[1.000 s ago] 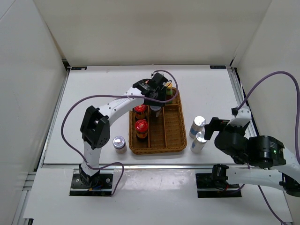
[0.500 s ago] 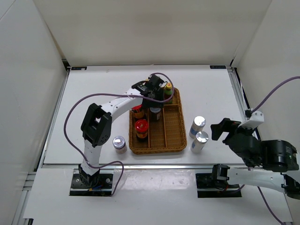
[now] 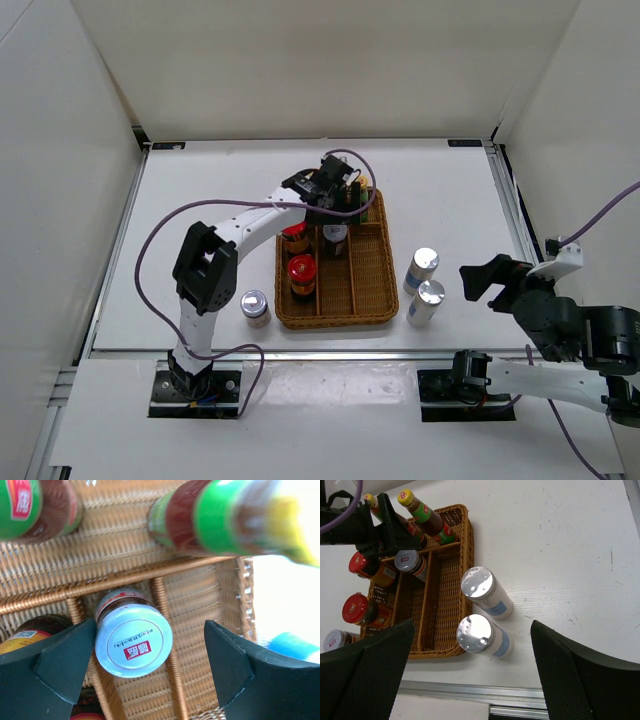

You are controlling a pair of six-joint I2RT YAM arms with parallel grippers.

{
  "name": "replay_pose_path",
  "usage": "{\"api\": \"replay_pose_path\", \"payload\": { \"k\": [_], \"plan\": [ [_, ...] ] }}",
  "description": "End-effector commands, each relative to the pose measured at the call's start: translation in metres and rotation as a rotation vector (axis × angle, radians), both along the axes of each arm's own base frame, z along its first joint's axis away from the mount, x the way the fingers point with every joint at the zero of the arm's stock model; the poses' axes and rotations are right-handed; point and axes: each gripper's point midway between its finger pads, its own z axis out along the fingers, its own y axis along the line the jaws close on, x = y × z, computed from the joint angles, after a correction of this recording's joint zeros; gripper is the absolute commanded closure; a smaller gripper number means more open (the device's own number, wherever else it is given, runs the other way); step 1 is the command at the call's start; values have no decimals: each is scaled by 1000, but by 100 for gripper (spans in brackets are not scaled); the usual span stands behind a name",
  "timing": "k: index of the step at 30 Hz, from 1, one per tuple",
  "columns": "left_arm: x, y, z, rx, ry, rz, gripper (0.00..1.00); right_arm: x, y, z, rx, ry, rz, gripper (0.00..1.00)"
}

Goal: Organize the condiment bottles

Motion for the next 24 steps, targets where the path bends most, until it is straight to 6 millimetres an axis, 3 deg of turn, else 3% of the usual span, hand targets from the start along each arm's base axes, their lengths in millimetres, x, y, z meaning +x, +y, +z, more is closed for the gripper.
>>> {"api": "replay_pose_path", "payload": {
  "k": [1,6,8,13,14,15,17,18,20,21,23,24],
  "plan": [
    [2,-19,88,-148,-151,-24,0,-3,-21,-14,-111,15,-12,0],
    [-13,-25,148,-221,-253,-52,0,-3,-21,-15,-121,20,-15,0],
    [-19,-24,163,-234,-282,-62,0,-2,-19,-16,-131,22,-15,0],
    [-42,4,197,-263,-339,-53,0,-2,-19,-16,-131,22,-15,0],
    [-50,10,187,-234,-333,-57,0,-2,-19,-16,-131,22,-15,0],
    [-60,27,201,-231,-369,-49,0,-2,-19,-16,-131,22,-15,0],
    [-68,51,201,-188,-410,1,0,-2,-19,-16,-131,22,-15,0],
    [-78,76,196,-145,-430,35,0,-2,-20,-17,-140,24,-15,0],
    [-89,102,186,-100,-437,75,0,-2,-19,-17,-149,26,-15,0],
    [-100,125,173,-61,-436,115,0,-2,-19,-17,-149,26,-15,0],
    [-112,147,157,-28,-423,159,0,-2,-17,-17,-158,28,-15,0],
    [-120,164,133,36,-392,187,0,-2,-16,-17,-167,29,-15,0]
  ]
}}
